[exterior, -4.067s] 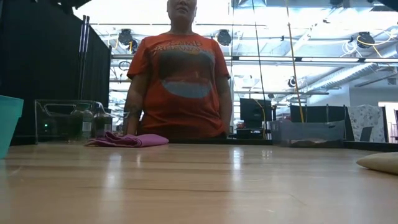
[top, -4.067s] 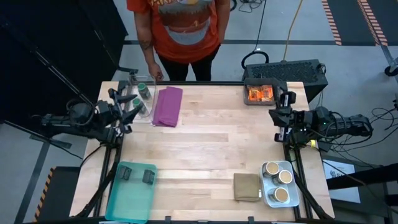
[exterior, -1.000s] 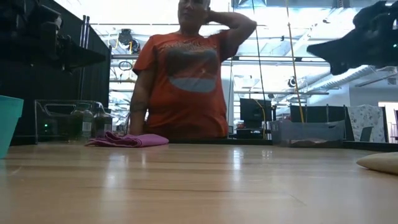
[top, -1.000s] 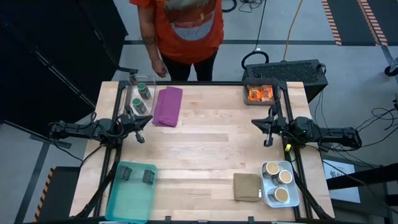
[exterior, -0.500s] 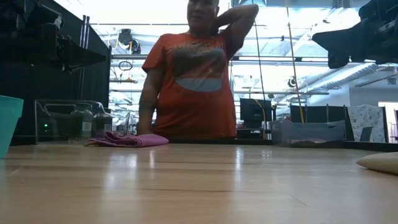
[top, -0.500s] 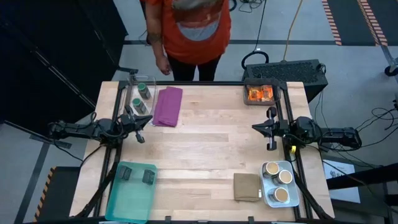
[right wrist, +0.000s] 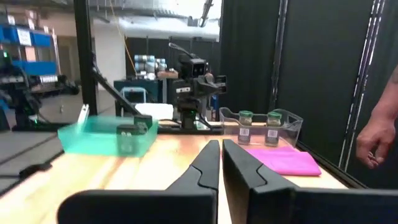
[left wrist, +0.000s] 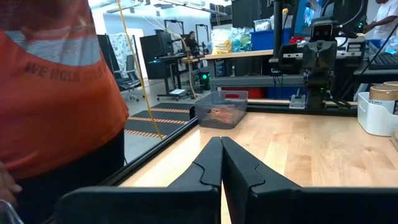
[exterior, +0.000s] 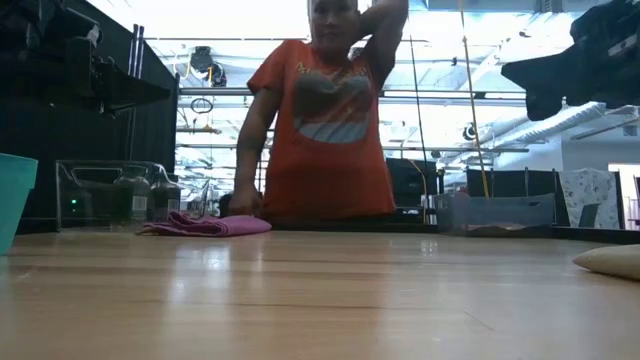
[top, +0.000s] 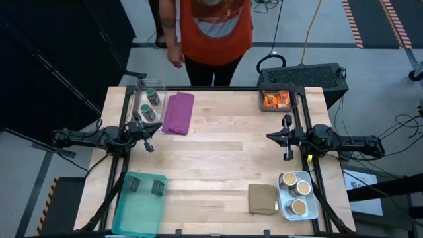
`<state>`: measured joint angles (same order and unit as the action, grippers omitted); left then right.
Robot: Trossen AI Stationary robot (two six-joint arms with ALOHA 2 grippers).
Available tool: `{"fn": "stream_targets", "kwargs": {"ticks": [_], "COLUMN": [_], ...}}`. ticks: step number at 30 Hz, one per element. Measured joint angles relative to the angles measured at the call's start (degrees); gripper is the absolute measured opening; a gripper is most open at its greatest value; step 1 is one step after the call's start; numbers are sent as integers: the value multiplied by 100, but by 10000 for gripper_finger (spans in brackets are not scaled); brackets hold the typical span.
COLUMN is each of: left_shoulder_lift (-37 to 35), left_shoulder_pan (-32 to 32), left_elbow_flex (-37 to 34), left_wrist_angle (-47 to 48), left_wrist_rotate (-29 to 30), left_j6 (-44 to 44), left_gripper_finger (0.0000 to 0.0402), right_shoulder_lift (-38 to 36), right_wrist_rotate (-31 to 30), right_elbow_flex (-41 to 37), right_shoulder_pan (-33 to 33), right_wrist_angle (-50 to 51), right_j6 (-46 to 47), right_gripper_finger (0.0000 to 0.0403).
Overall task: Sort spices by type
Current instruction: Return to Home Position
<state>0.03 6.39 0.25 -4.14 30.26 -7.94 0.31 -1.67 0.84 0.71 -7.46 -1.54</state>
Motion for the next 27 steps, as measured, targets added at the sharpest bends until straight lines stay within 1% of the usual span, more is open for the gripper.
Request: {"fn": "stream_targets", "kwargs": {"ticks": [3, 27], "left_shoulder_lift": [0, 0], "left_shoulder_pan": [0, 0], "left_elbow_flex": [0, 0], "left_wrist_angle": [0, 0], "left_wrist_rotate": [2, 1], "left_j6": [2, 4], "left_gripper_finger": [6, 6], "right_shoulder_lift": [0, -2], "right_wrist_rotate": [4, 4], "right_elbow_flex": [2, 2], "right_shoulder_pan": [0, 2], "right_wrist_angle": [-75, -83], "right_j6": [123, 91], "right_gripper_finger": [0, 0]}}
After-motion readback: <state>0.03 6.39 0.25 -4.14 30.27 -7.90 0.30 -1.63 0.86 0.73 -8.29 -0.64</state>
